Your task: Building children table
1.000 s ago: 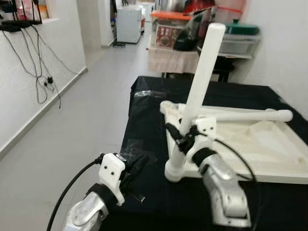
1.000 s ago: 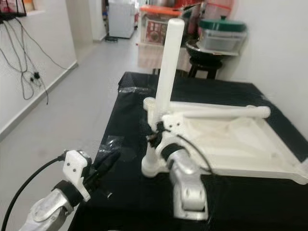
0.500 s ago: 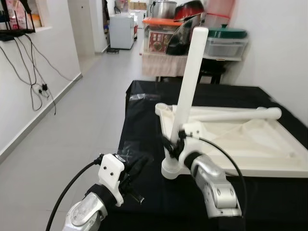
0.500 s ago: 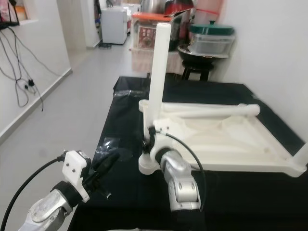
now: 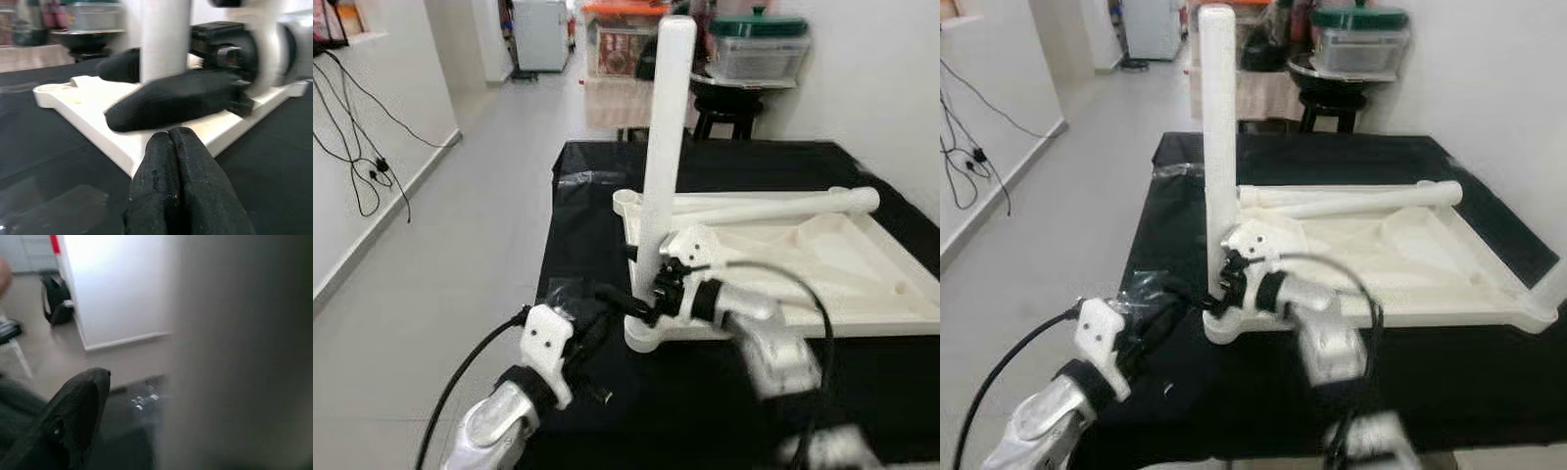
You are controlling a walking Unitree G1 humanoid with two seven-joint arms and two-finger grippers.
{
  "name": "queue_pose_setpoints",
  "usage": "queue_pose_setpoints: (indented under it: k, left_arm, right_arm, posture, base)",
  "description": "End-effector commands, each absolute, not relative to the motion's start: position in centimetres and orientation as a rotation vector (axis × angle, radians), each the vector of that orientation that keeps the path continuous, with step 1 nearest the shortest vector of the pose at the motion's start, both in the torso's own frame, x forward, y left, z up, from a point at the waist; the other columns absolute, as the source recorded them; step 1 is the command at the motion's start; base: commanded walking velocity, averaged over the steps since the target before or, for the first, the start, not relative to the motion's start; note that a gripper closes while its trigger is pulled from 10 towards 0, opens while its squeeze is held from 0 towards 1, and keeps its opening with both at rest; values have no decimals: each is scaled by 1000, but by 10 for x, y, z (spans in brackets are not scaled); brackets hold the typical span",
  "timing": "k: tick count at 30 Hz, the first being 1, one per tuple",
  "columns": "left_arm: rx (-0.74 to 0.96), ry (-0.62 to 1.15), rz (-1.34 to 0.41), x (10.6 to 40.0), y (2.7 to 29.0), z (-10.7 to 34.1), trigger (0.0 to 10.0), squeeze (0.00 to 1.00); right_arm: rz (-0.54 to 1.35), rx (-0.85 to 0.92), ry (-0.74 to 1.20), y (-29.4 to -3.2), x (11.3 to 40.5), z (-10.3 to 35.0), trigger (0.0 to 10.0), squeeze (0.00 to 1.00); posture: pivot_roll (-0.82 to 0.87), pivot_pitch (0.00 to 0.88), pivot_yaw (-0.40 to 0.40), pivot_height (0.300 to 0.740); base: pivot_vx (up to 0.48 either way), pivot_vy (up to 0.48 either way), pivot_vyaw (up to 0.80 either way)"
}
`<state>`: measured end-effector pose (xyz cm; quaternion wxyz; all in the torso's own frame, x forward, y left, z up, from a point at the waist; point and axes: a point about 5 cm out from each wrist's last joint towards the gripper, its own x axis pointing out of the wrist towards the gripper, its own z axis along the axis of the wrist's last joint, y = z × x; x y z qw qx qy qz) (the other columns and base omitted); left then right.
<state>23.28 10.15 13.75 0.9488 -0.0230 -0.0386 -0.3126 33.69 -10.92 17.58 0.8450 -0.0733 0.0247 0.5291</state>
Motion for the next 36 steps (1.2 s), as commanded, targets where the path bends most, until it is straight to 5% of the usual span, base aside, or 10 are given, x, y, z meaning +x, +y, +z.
queue_pose_setpoints:
  k: [1, 3, 4, 5, 6, 24, 25, 27, 28, 36]
  left_arm:
    - [-45, -68, -626, 233, 102, 135, 10000, 0]
    - [-45, -68, -626, 233, 102, 135, 10000, 0]
    - [-46, -68, -624, 233, 102, 135, 10000, 0]
    - [-46, -68, -624, 233, 102, 135, 10000, 0]
    - [-48, -69, -623, 233, 102, 135, 10000, 0]
    - [-54, -70, -623, 231, 104, 138, 10000, 0]
    - [-54, -70, -623, 231, 105, 138, 10000, 0]
    - [-54, -70, -623, 231, 105, 138, 10000, 0]
    - [-56, -67, -625, 232, 107, 138, 10000, 0]
    - [-44, -62, -638, 234, 106, 136, 10000, 0]
  right_arm:
    - [1142, -151, 101, -113, 344, 170, 10000, 0]
    - [1142, -147, 108, -115, 346, 170, 10000, 0]
    - [1130, -143, 113, -123, 352, 174, 7529, 0]
    - [1130, -143, 113, -123, 352, 174, 7529, 0]
    - [1121, -138, 112, -130, 357, 179, 0, 0]
    - [1069, -71, 56, -159, 344, 171, 0, 0]
    - [847, -43, 57, -153, 346, 164, 0, 0]
    - [847, -43, 57, -153, 346, 164, 0, 0]
    - [530, -22, 103, -108, 313, 136, 0, 0]
    - [384, 26, 95, -109, 317, 135, 0, 0]
  posture:
    - [58, 0, -56, 740]
    - [58, 0, -56, 740]
    - [58, 0, -60, 740]
    - [58, 0, -60, 740]
    - [58, 0, -60, 740]
    - [43, 17, -51, 740]
    - [35, 25, -57, 740]
    - [35, 25, -57, 740]
    - [23, 27, -32, 740]
    - [42, 6, -48, 740]
  base:
    - [0, 0, 0]
    - [0, 0, 0]
    - [0, 0, 0]
    - [0, 0, 0]
    - [0, 0, 0]
    - [0, 0, 0]
    - [0, 0, 0]
    - [0, 0, 0]
    - [0, 0, 0]
    - [0, 0, 0]
